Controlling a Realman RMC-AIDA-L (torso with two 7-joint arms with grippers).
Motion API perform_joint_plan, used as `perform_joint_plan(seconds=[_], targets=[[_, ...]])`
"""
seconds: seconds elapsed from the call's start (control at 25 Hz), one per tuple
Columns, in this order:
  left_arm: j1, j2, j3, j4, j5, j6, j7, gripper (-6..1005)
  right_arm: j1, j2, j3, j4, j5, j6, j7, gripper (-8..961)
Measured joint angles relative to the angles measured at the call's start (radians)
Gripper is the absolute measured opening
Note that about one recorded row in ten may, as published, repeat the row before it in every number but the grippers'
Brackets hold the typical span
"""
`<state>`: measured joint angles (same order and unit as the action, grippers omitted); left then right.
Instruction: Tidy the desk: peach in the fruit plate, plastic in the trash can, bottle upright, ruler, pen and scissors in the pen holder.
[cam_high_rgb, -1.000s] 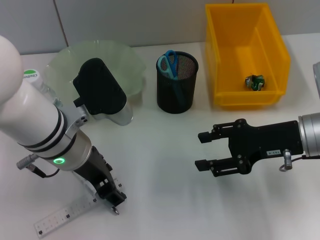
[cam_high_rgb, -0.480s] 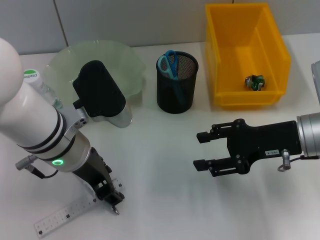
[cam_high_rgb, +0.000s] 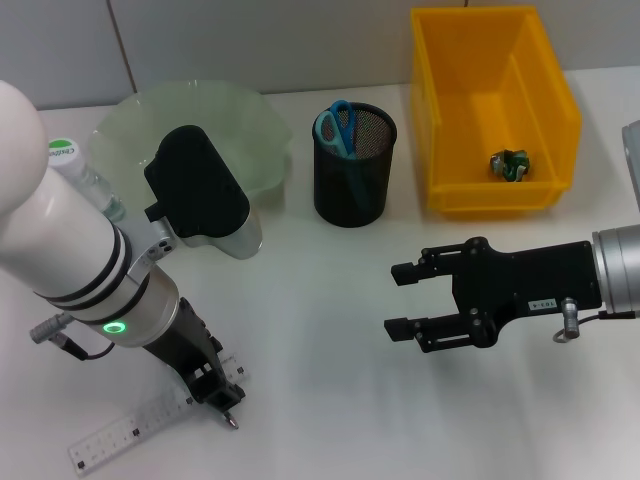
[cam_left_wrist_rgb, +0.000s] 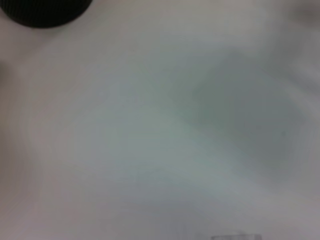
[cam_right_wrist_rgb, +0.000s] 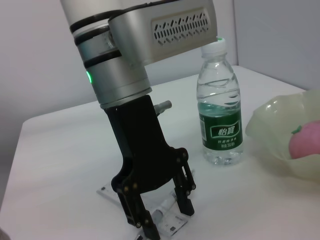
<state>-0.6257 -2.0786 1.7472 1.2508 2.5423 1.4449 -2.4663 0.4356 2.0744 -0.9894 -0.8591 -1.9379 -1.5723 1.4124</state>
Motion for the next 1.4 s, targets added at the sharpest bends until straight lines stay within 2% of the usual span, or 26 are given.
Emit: perform_joint_plan(seconds=[0.52,0.6,1.04,1.24,1.4], targets=[[0.001,0.0,0.019,0.002,0.004,-0.014,0.005,613,0.0,0.001,0.0,-0.001,0.002,0.0,0.013,690],[-0.001,0.0,0.02,0.002,0.005,-0.014,0.006,406,0.0,0.001,0.0,-0.001,0.002,0.0,0.013,690],[-0.004,0.0,0.018,0.019,0.032,-0.009,-0.001,405,0.001,0.001,0.0,0.001,0.016,0.0,0.015,691],[0.009,0.003,-0.035,0.083,-0.001,0.016,-0.004,406,0.001,0.001,0.001,0.007,0.016,0.0,0.016,692],[0.016,0.007,-0.141,0.147,-0.091,0.044,-0.008,404,0.002,0.001,0.01,0.02,0.016,0.01,0.02,691]])
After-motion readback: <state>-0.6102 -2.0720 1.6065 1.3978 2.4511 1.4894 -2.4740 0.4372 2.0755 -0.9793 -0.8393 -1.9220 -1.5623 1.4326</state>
